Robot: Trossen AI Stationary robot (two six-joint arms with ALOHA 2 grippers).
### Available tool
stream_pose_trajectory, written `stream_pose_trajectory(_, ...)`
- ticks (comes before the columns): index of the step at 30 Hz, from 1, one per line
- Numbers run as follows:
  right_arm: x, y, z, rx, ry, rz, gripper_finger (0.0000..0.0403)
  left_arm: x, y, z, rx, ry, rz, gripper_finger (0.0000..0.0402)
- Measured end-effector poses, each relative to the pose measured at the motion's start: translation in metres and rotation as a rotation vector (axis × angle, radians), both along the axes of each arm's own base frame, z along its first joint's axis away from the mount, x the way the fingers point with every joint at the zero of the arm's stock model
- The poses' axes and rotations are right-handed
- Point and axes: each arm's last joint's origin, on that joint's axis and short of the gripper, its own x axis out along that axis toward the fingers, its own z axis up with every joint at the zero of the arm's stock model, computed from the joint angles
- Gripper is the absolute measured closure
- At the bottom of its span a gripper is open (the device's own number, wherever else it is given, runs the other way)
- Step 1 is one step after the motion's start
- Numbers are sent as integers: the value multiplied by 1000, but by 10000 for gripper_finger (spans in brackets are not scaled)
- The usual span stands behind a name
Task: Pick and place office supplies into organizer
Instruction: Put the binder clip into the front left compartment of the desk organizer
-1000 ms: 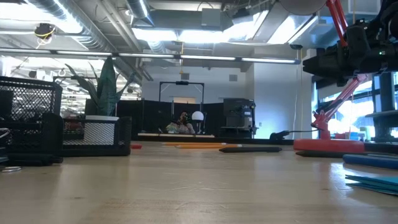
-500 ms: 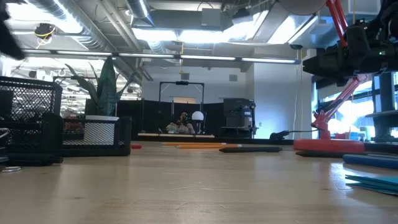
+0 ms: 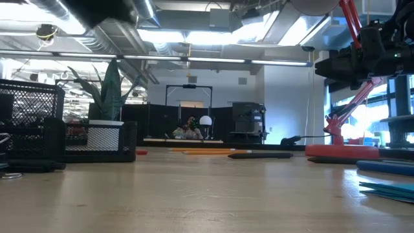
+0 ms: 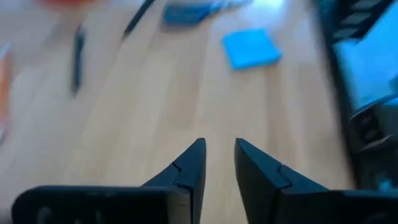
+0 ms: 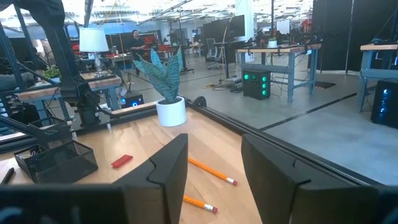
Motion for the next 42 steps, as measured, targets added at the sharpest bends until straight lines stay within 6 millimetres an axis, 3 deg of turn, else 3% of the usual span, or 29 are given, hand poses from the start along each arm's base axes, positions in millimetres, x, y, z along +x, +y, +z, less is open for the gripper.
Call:
stream_pose_trajectory(4,0,0,0,0,0,0,249,25,-17,18,136,-80,-155,339)
stream_pose_trajectory(8,0,0,0,-2,1,-1,249,41,-36,25,277,5,-209,348)
stream_pose_trajectory(12,0,0,0,-2,1,0,249,50,-45,28,260,111,-107,353)
stream_pose_trajectory(19,0,0,0,-28,13,-3,249,54,-50,9,187,366,103,355)
stream_pose_trajectory(26,0,0,0,-50,24,-4,249,44,-37,7,-43,619,426,355)
stream_pose_trajectory(31,0,0,0,-73,36,-5,249,47,-21,-3,-215,835,660,363)
stream_pose_trajectory(36,0,0,1,-90,40,-7,249,58,-9,-22,-303,1010,771,396)
stream_pose_trajectory(42,0,0,3,-151,46,-14,249,73,2,-29,-375,1000,811,391)
